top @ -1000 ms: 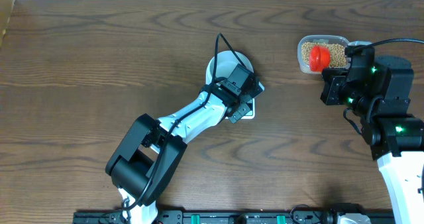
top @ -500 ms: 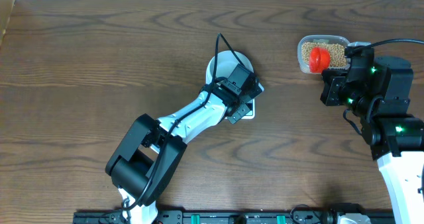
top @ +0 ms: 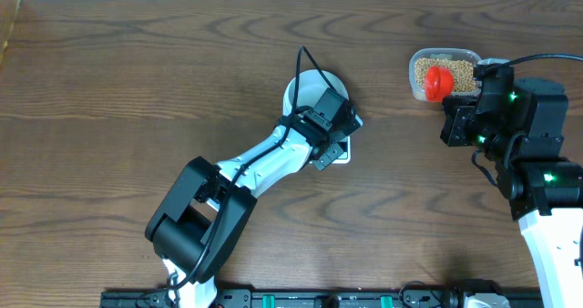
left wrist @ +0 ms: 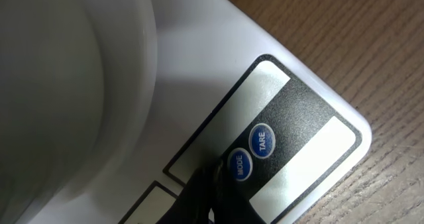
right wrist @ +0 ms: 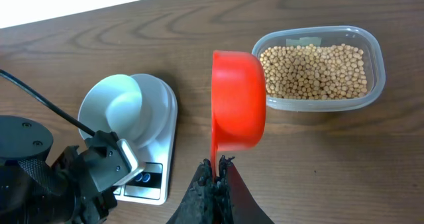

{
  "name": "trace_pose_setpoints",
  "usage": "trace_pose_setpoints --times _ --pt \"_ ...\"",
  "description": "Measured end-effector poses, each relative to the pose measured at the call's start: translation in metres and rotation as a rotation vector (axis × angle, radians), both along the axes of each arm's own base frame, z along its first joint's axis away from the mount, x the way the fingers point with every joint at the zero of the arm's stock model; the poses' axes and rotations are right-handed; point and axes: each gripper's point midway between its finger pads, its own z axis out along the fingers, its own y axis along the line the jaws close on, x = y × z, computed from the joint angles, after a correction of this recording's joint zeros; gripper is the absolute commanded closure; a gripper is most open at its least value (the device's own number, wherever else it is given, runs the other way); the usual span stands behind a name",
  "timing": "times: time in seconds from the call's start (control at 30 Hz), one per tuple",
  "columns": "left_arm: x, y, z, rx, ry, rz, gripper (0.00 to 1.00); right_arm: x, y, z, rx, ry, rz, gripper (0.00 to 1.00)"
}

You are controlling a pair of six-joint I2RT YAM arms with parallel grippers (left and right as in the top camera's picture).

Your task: Scoop item into bowl and weigh 50g on scale

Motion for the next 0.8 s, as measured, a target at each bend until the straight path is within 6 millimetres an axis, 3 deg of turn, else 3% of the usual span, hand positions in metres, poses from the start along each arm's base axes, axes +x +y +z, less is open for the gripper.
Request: trace_pose_setpoints --times 0.8 --pt "-0.0004 0.0033 -0.0007 0.017 0.0 0.005 0.93 0.0002 -0.0007 -0.0001 -0.005 -0.001 -0.001 0.99"
